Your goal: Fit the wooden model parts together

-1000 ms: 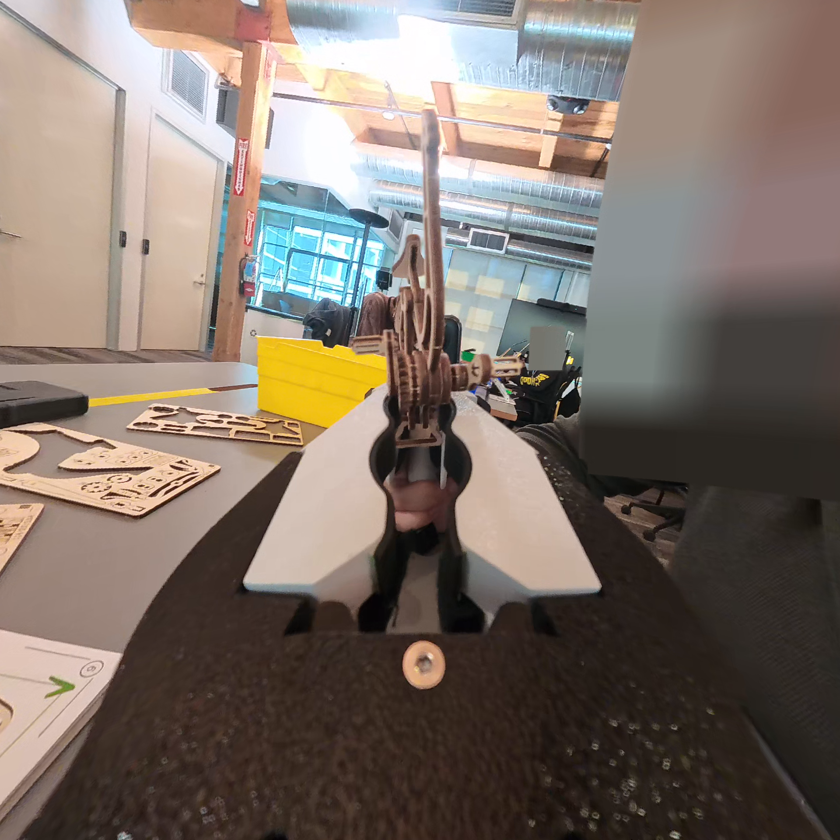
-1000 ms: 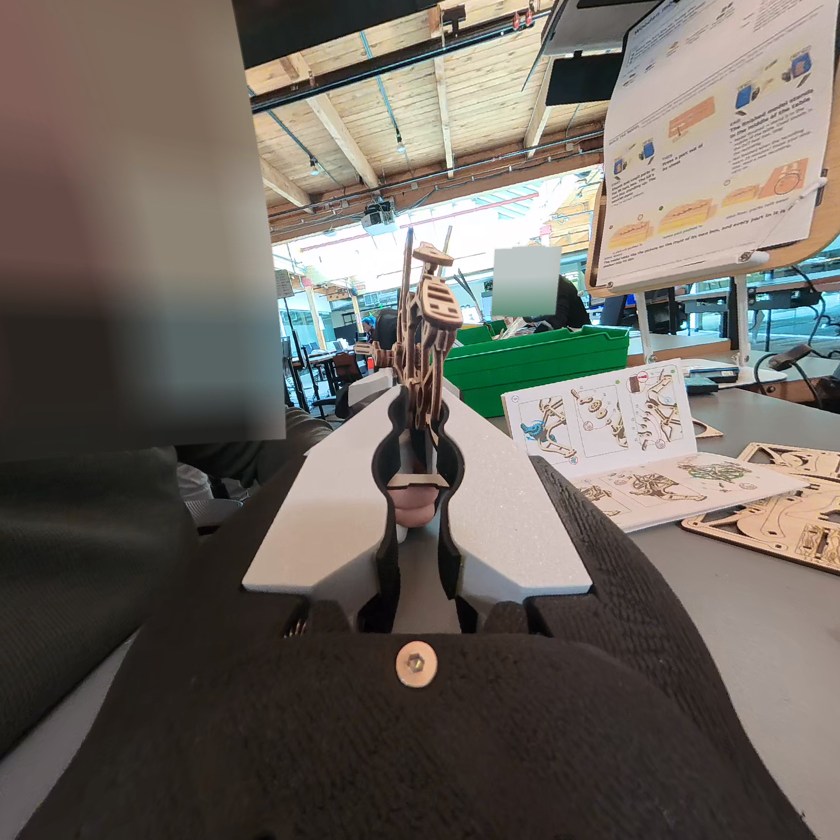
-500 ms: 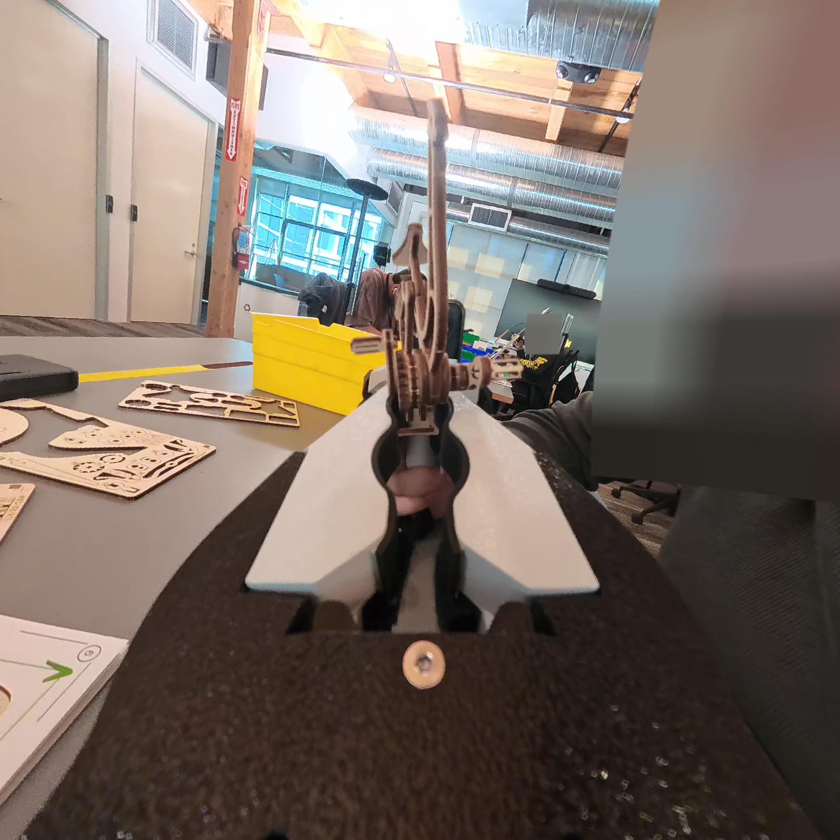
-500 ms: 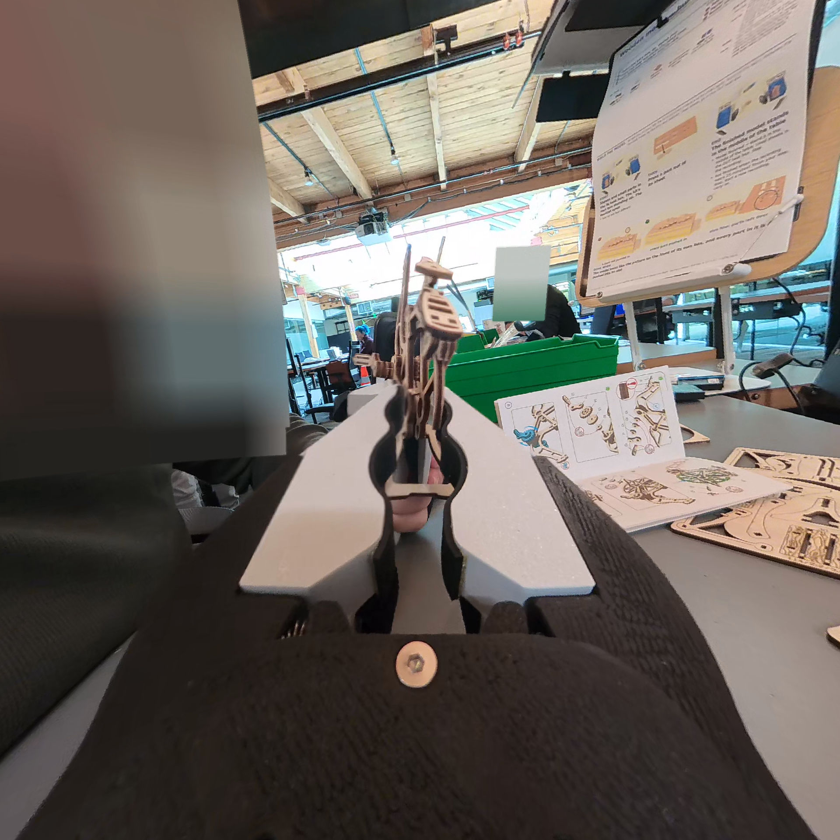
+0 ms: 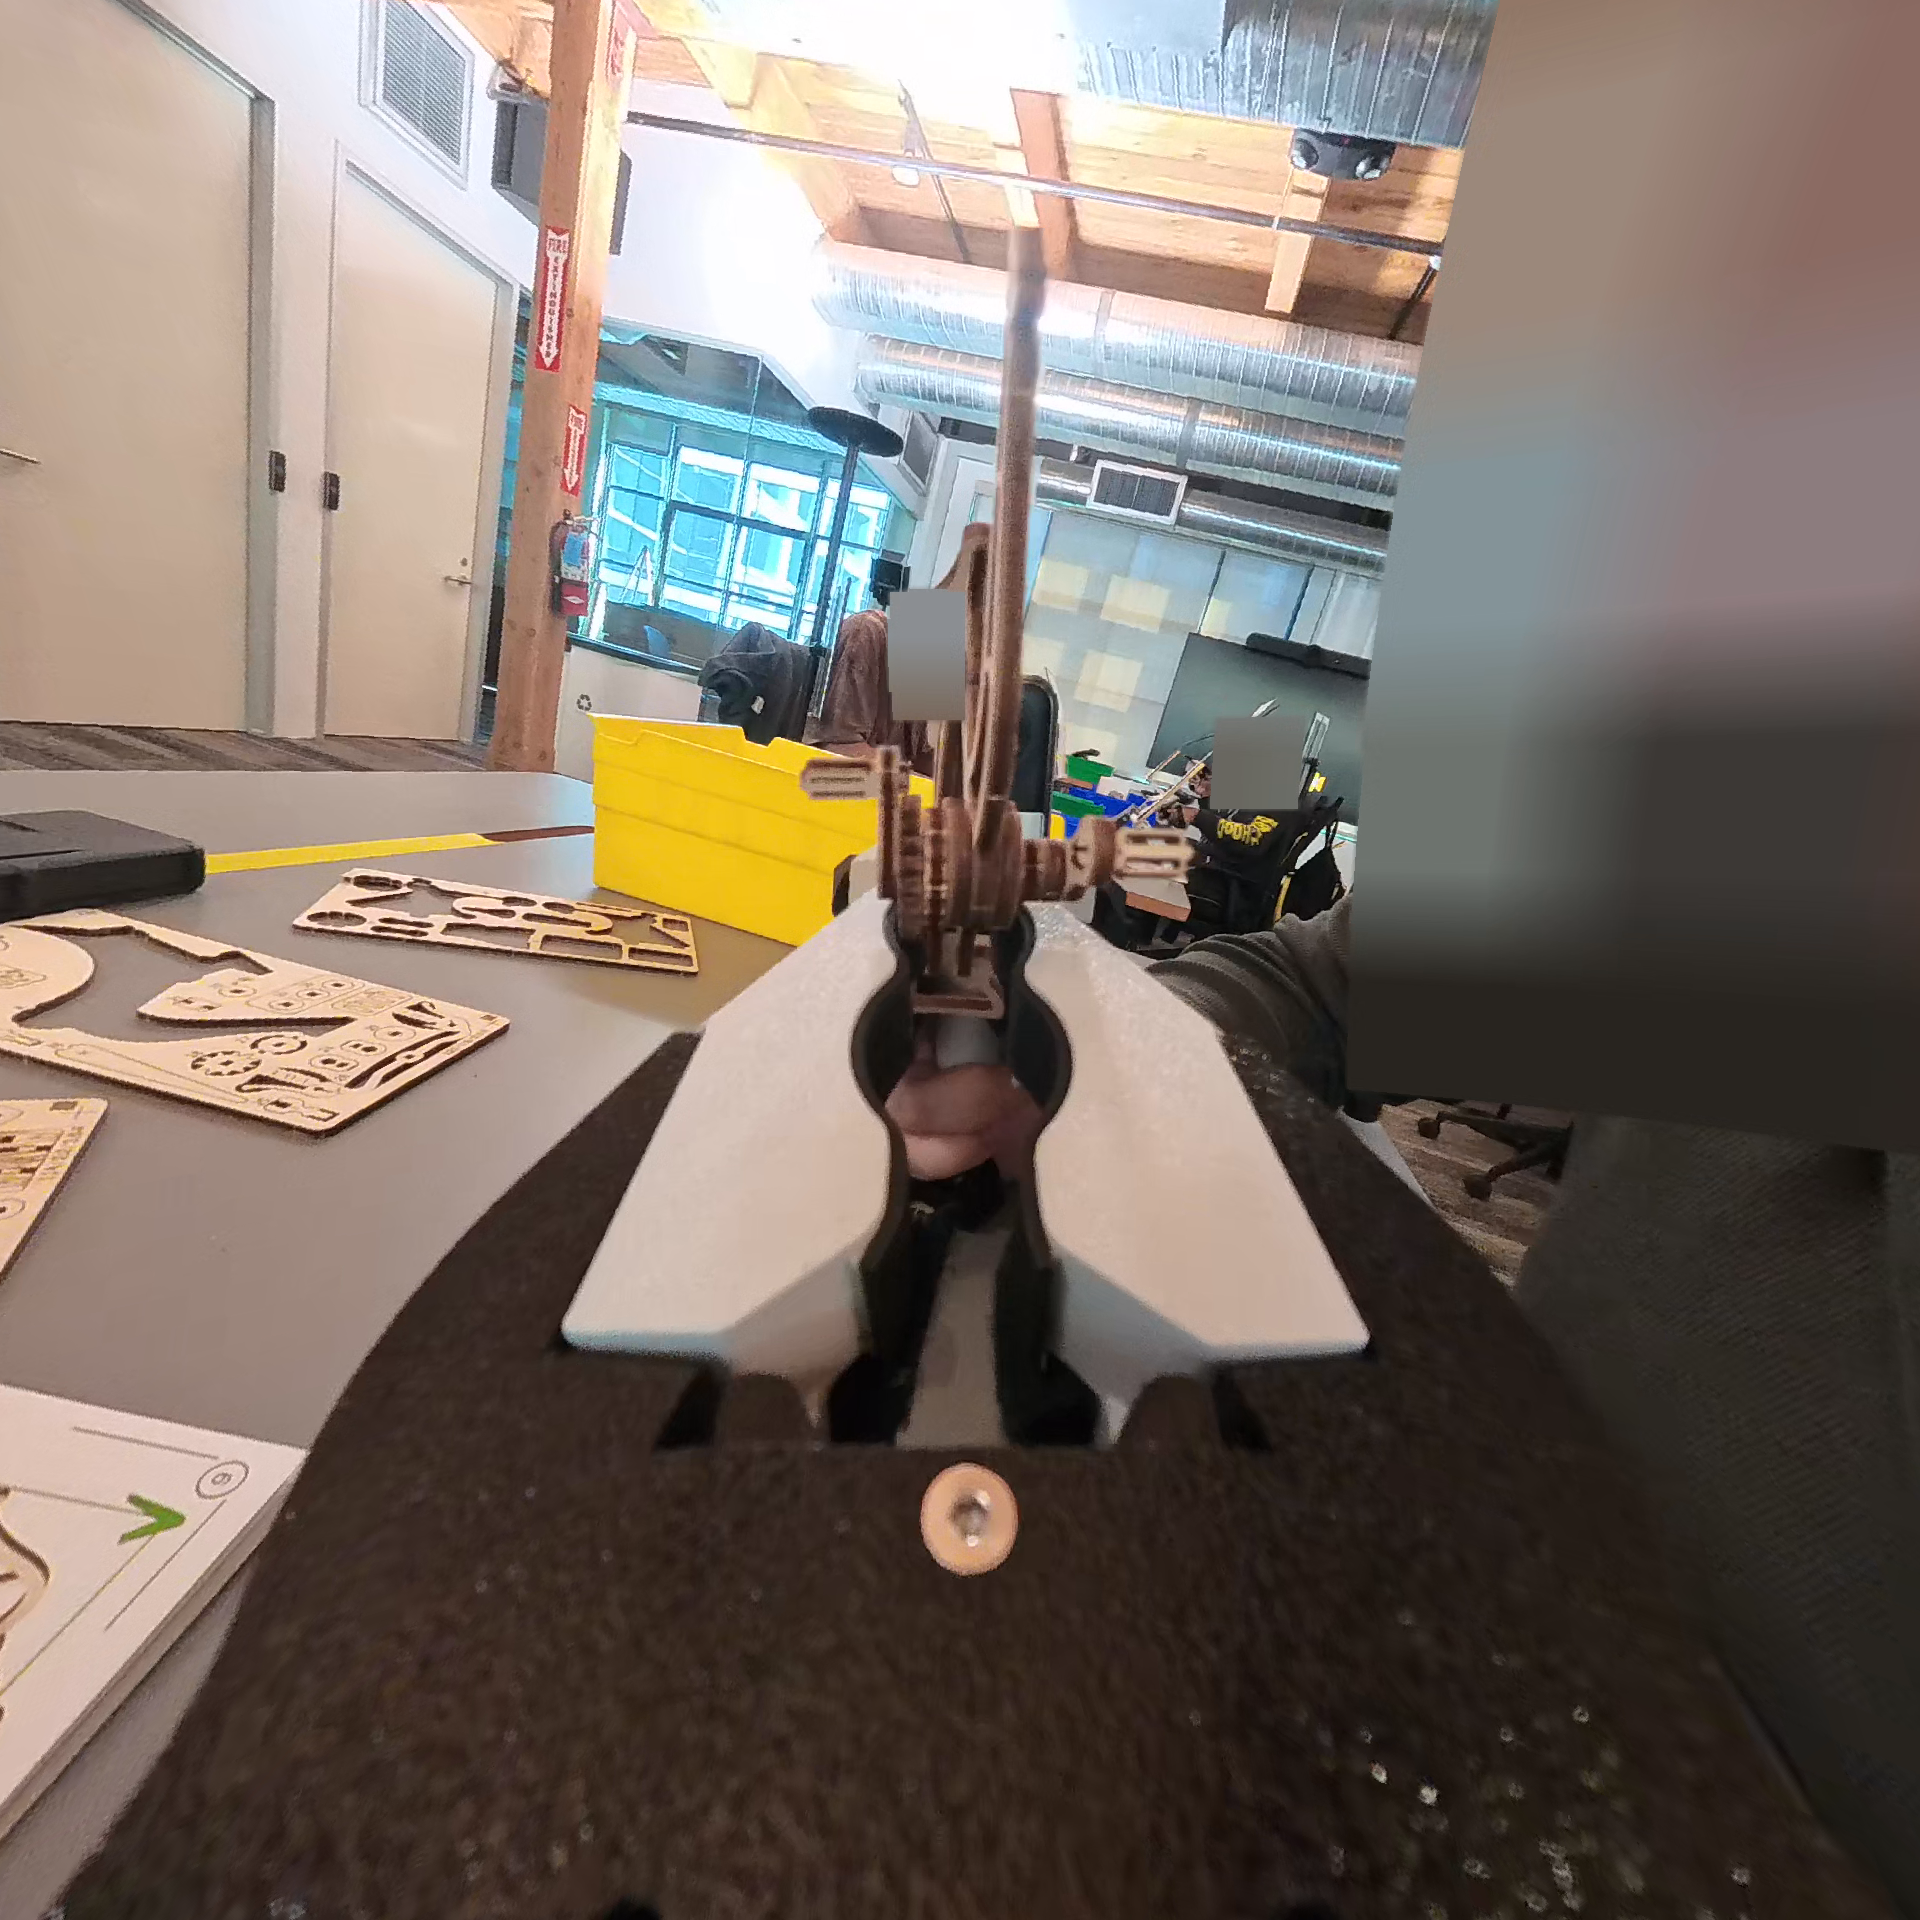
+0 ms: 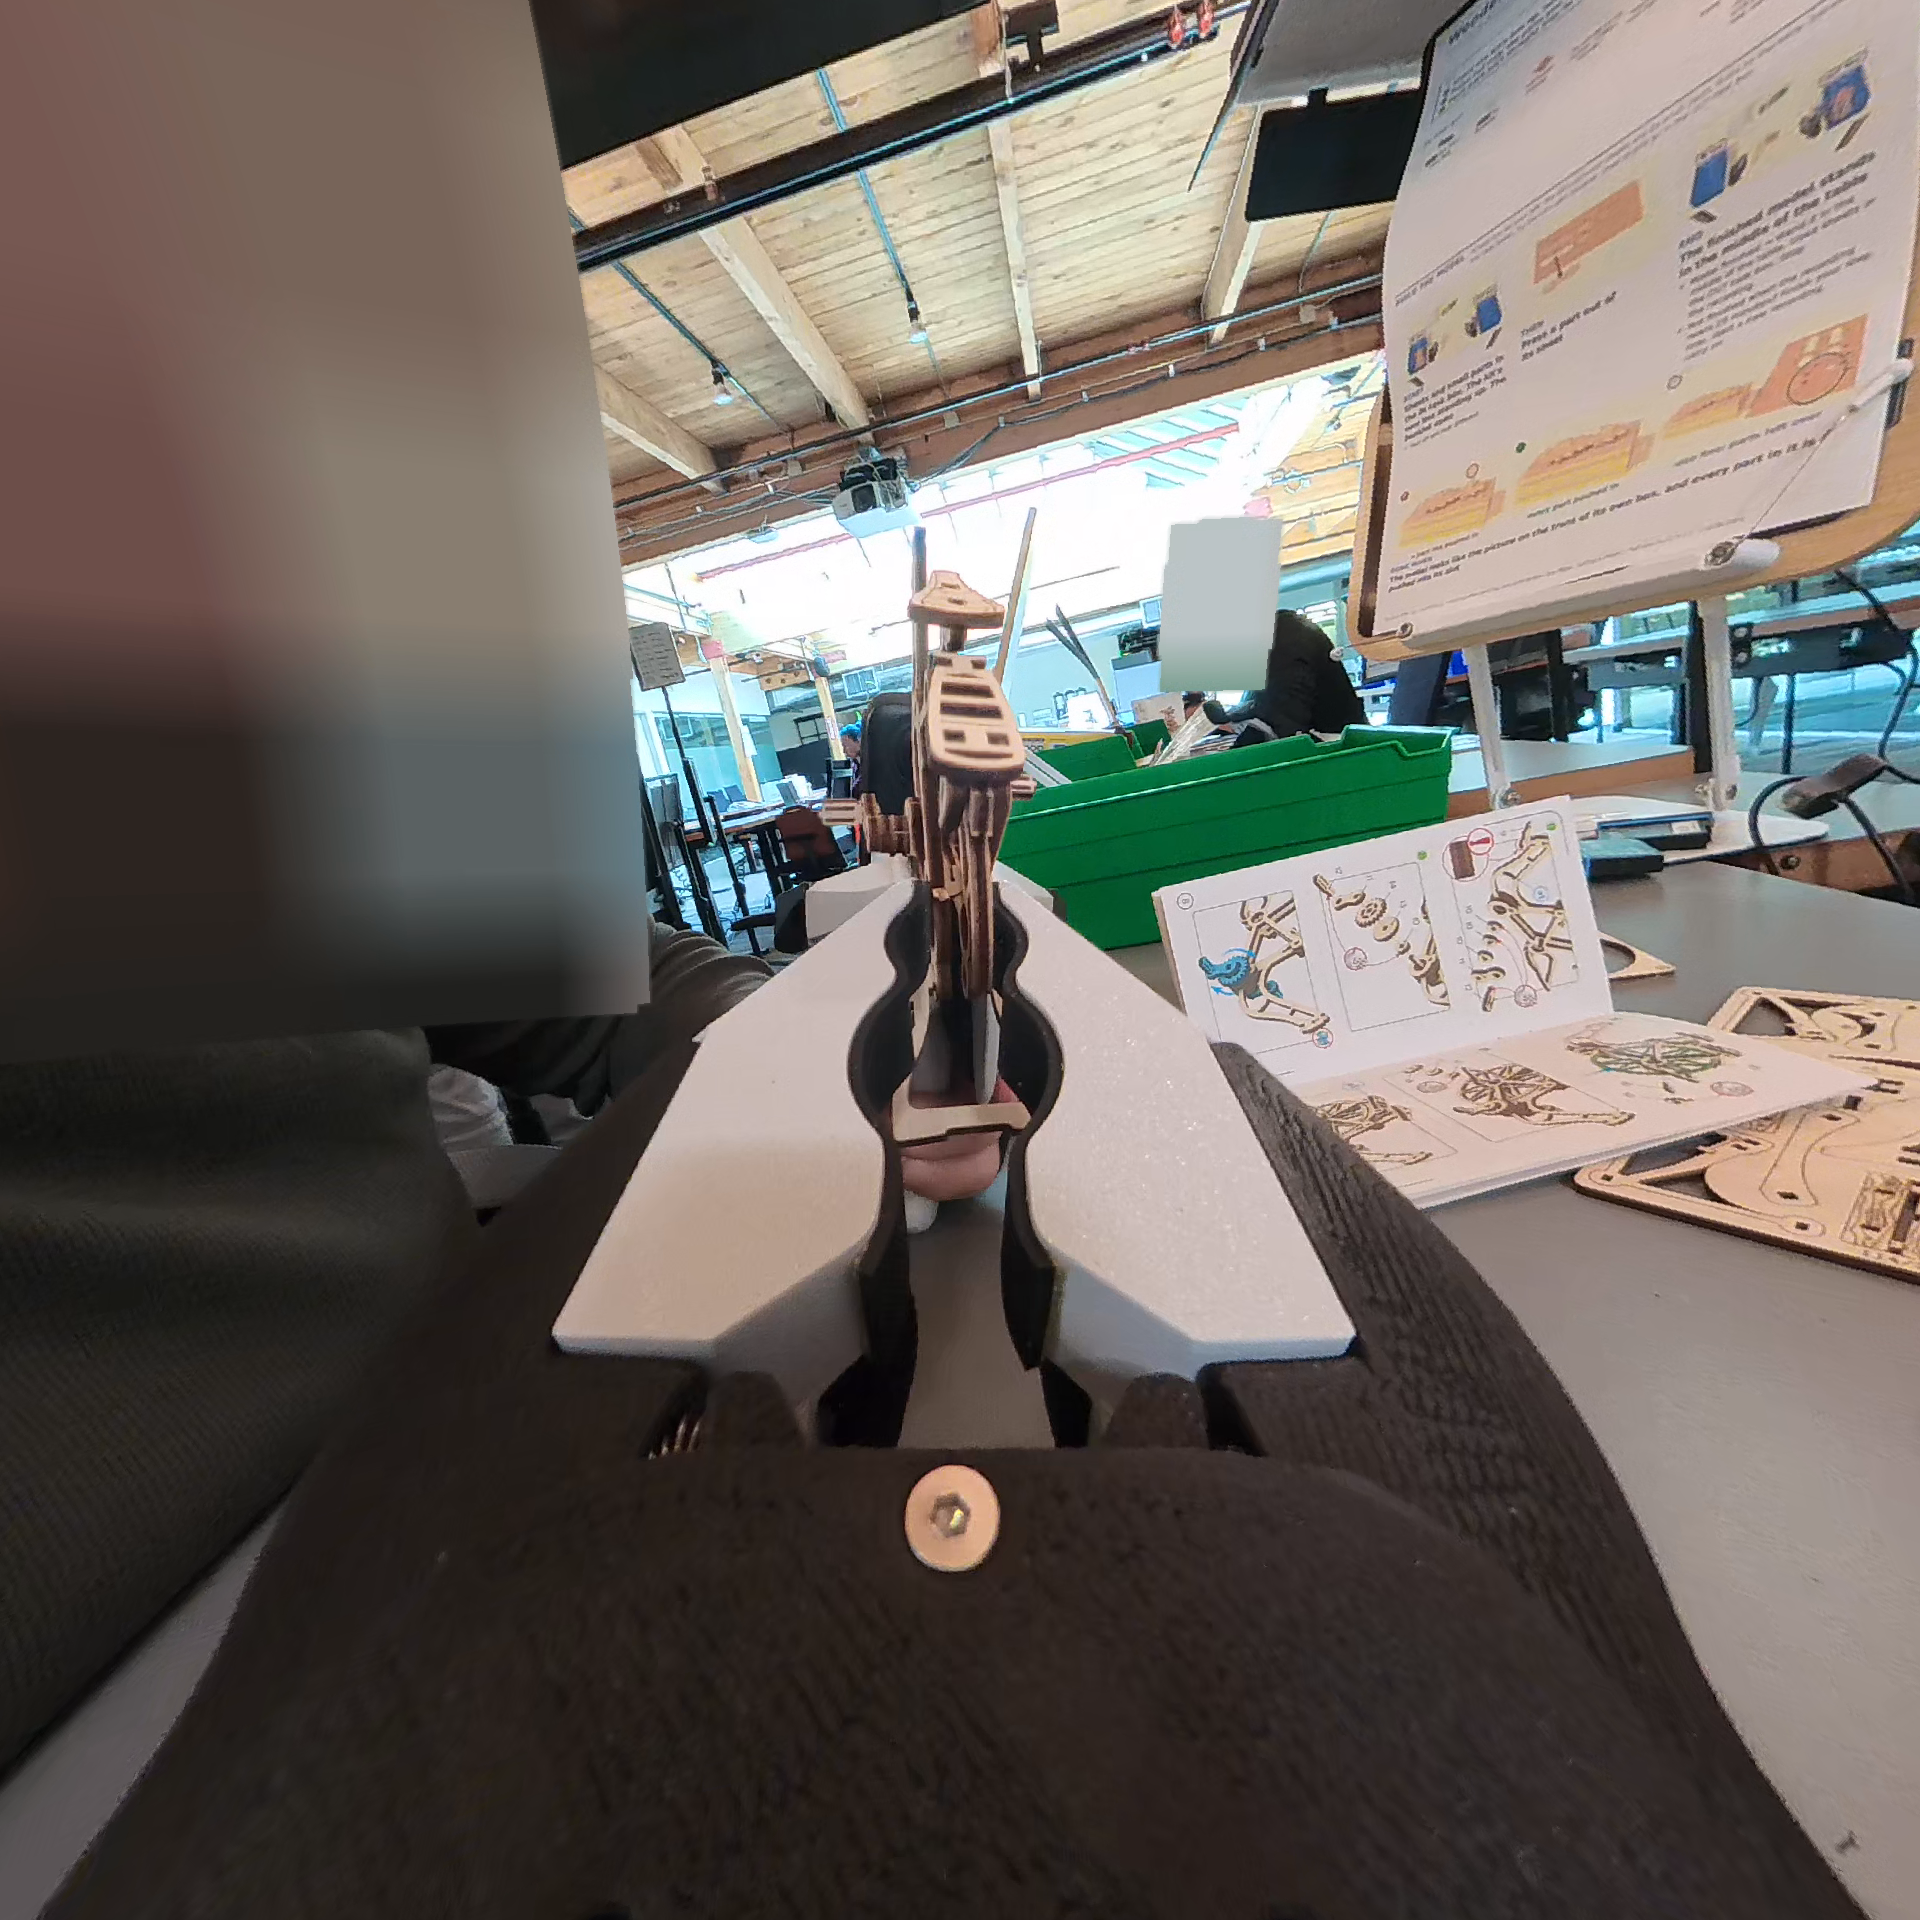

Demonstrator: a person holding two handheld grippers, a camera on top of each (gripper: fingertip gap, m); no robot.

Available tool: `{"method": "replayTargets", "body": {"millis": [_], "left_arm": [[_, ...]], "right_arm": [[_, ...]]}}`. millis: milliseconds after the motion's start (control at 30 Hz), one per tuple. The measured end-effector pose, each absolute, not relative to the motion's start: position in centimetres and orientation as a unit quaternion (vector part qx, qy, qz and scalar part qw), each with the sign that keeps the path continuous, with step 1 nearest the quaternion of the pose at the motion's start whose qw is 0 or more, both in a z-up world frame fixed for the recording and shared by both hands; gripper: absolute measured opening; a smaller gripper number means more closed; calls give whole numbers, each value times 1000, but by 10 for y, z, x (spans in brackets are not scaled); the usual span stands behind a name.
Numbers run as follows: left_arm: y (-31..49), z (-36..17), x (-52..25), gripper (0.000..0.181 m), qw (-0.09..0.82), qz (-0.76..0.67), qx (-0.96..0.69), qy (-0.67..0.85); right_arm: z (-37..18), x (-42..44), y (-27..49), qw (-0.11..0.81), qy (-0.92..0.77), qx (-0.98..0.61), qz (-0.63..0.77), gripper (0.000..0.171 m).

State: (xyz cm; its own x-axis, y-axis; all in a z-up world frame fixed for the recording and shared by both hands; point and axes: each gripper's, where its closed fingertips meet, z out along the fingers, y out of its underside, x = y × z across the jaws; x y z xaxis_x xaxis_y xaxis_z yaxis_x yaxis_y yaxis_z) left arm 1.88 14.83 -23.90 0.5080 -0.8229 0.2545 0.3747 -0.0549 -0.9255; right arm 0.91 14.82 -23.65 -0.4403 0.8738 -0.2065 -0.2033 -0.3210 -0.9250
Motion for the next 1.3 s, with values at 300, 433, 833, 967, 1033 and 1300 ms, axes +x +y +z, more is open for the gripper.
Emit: {"method": "replayTargets", "body": {"millis": [300, 433, 833, 967, 1033, 1300], "left_arm": [[149, -242, 18, 7, 648, -456, -579, 195], [149, -243, 18, 7, 644, -458, -581, 196], [129, -238, 30, 9, 655, -455, -548, 252], [126, -237, 30, 13, 663, -450, -540, 259], [125, -236, 30, 23, 663, -452, -538, 258], [133, -217, -38, 58, 690, -515, -497, 108]], "right_arm": [[-239, 8, 149, 364, -450, -387, 718, 7], [-240, 8, 148, 360, -453, -388, 718, 6], [-236, 20, 129, 387, -492, -332, 706, 7], [-236, 22, 129, 384, -490, -327, 711, 7], [-234, 23, 132, 390, -482, -325, 714, 7], [-221, 35, 194, 443, -344, -392, 729, 6]]}}
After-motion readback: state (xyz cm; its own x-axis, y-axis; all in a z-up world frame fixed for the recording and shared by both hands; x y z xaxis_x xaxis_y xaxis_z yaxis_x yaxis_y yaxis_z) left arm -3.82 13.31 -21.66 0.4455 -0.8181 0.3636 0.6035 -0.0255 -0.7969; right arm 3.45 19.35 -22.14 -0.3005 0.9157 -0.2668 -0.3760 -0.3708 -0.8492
